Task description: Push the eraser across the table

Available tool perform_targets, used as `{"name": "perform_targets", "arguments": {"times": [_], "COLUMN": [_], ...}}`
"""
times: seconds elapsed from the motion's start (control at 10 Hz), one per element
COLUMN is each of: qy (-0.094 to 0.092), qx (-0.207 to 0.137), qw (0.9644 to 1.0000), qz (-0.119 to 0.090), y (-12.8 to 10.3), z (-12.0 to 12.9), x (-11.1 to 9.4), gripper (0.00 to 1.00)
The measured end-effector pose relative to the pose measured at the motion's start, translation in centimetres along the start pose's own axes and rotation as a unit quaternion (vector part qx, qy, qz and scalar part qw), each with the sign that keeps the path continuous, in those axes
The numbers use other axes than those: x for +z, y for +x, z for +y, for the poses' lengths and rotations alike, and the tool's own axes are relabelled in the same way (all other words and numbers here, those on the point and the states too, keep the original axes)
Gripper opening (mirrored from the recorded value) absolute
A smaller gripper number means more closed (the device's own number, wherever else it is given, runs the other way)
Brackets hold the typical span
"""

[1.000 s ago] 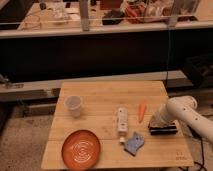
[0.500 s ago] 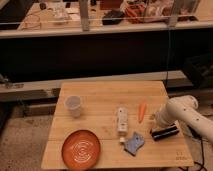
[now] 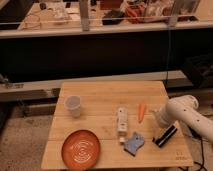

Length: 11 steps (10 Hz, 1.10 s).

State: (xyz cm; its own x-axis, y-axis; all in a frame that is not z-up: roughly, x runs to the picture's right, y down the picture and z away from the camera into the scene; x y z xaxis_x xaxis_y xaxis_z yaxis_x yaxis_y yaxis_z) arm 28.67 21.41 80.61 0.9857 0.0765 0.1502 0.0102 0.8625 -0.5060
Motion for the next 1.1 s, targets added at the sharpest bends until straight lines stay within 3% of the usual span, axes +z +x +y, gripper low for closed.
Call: {"name": "perform_targets", "arguments": {"times": [0.4,0.8,1.1], "qy": [0.000,0.014,0.021], "qx": [0.011,0.052,0.072], "qw": [0.9999,0.9985,0.9966], "qz": [0.006,0.009,0.034], "y": [0.9,4.7,6.2], "z": [-0.2,0.2,0.8], "x": [-0.2,-2.2,-3.7], "gripper": [0.80,0.79,0.51]}}
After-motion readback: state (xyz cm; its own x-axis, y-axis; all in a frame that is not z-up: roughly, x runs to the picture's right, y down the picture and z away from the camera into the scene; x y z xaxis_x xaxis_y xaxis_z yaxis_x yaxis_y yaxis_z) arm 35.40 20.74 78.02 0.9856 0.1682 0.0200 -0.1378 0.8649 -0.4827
